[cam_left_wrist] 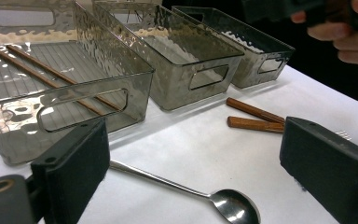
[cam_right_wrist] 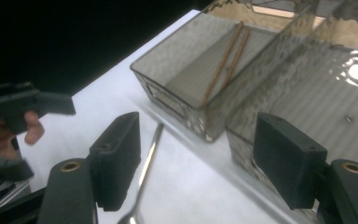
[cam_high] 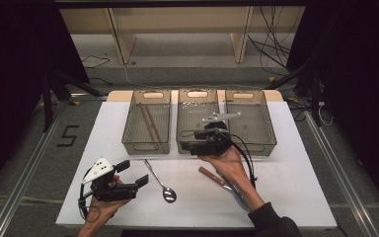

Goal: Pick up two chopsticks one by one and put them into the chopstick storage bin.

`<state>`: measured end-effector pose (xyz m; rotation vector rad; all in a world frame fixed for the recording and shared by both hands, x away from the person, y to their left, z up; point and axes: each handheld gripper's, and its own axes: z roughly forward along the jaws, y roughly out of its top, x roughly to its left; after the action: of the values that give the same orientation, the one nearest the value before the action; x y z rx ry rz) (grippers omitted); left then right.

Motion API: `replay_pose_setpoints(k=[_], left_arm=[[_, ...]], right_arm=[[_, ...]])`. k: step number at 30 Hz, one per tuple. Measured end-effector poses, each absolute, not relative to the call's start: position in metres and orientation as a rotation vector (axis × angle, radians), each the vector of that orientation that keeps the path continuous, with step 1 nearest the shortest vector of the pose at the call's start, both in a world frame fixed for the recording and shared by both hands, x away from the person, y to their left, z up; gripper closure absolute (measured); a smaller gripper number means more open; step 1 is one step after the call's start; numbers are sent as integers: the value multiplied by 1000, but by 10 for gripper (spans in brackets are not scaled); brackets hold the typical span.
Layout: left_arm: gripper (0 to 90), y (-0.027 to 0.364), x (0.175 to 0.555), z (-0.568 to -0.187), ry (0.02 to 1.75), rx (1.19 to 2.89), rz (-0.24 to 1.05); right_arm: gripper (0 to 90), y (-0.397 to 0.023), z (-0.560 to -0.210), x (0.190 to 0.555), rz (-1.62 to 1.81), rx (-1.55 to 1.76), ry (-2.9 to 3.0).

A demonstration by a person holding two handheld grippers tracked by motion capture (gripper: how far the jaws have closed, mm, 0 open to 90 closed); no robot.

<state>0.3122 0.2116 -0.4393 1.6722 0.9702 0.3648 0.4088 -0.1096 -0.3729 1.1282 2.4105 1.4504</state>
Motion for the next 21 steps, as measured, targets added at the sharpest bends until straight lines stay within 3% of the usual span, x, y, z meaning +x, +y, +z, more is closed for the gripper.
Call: replay_pose_setpoints(k=[21], left_arm=[[84, 211, 346, -432, 964, 1791, 324]], right_arm=[[309, -193, -405, 349, 1478, 1184, 2262]])
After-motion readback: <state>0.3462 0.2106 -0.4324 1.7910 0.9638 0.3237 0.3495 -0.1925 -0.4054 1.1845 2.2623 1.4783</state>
